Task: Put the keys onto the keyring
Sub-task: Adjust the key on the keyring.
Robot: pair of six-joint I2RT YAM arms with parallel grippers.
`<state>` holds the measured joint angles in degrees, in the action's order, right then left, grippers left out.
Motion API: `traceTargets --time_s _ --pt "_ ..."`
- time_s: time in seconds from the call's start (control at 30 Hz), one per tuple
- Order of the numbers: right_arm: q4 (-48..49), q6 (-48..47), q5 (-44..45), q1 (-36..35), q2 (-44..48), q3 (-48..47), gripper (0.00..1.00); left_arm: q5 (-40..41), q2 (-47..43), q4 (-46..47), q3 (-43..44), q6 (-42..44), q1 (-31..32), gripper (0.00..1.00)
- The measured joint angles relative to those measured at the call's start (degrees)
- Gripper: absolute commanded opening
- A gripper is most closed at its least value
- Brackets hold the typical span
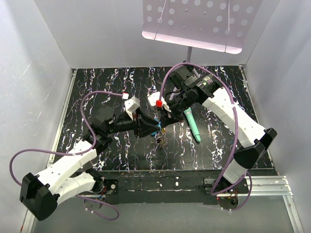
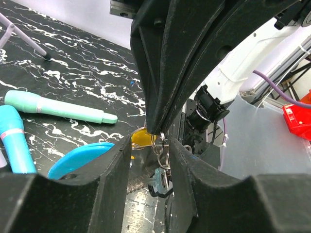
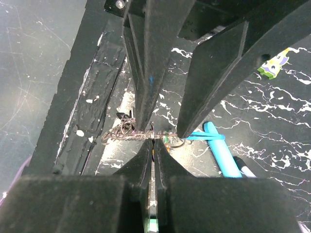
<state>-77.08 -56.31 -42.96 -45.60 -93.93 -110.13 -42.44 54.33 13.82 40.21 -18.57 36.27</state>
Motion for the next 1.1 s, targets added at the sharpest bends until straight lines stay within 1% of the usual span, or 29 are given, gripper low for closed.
traceTargets --time_s 0.07,0.17,0.33,0.53,0.57,0.67,0.7,0.77,0.87,0.97,1.1 --pt "0.00 0.20 -0.22 0.02 -0.07 0.02 0.01 -0.46 0.81 0.07 0.02 -0.26 0.17 0.30" --pt "-0.15 0.48 -0.24 0.13 -0.24 0.02 0.01 -1.18 2.01 -0.07 0.20 -0.55 0.33 0.22" --pt "-0.17 0.70 -0.28 0.39 -0.31 0.02 0.01 -2.45 2.56 -0.24 0.94 -0.92 0.46 0.00" --pt "-0.28 1.33 -0.61 0.55 -0.31 0.02 0.01 -3.30 2.47 -0.20 1.09 -0.55 0.66 0.00" --pt "-0.28 1.70 -0.76 0.59 -0.33 0.02 0.04 -3.28 2.32 -0.28 1.09 -0.52 0.66 0.00" --pt "0.02 3.37 -2.45 1.38 -0.31 0.02 0.30 -2.43 0.87 -0.17 0.61 -0.66 0.72 0.00" --pt "0.17 4.02 -3.58 1.70 -0.33 0.00 0.36 -1.66 -0.09 0.24 0.04 -0.85 0.74 0.00" --pt "0.02 5.38 -5.14 2.95 -0.31 -0.07 0.39 -0.28 -2.58 1.60 -1.88 -1.73 0.68 0.00" --pt "0.07 5.97 -7.56 5.68 -0.31 -0.15 0.41 1.44 -5.60 5.40 -5.49 -4.15 0.66 0.00" --pt "0.09 5.77 -10.69 7.80 -0.24 -0.37 0.42 3.43 -7.04 10.43 -9.33 -7.26 0.66 0.00" --pt "0.33 4.39 -16.22 8.81 1.07 0.79 0.45 6.95 -8.22 16.22 -14.01 -10.88 0.66 0.00"
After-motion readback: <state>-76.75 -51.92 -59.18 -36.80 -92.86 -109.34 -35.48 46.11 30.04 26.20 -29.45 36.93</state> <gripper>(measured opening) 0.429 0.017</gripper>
